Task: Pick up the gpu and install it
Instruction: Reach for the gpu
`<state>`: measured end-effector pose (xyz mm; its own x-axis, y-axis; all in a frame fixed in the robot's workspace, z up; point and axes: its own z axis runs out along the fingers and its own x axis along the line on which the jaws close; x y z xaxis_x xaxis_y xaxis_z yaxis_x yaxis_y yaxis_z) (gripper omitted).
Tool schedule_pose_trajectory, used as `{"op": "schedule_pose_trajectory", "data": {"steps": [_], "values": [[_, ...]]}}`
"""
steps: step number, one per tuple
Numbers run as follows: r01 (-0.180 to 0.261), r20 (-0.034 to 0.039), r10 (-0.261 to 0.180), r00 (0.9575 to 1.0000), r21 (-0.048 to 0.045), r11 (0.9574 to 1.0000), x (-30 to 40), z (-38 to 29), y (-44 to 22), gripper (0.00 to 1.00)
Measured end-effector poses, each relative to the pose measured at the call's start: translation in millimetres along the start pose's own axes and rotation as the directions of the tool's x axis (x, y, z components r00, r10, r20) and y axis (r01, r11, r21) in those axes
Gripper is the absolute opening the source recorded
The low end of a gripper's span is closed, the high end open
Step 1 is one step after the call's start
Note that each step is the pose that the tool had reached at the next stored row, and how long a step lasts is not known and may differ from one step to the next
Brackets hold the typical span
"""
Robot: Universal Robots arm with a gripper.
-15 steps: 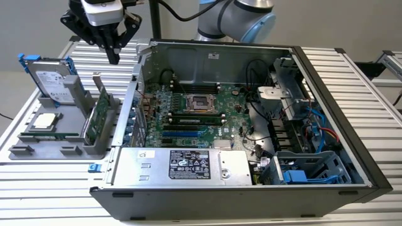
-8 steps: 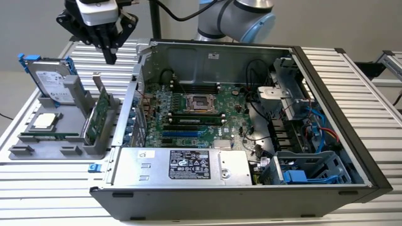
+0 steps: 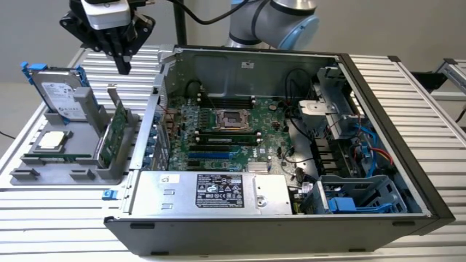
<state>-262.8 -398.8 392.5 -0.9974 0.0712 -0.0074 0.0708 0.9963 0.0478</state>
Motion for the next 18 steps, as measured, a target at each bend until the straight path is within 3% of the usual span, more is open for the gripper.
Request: {"op": "schedule_pose_trajectory", "data": {"steps": [18], "values": [[0.0,0.0,0.0,1.0,0.0,1.0,14.9,-0.2,-1.1,0.0]]}}
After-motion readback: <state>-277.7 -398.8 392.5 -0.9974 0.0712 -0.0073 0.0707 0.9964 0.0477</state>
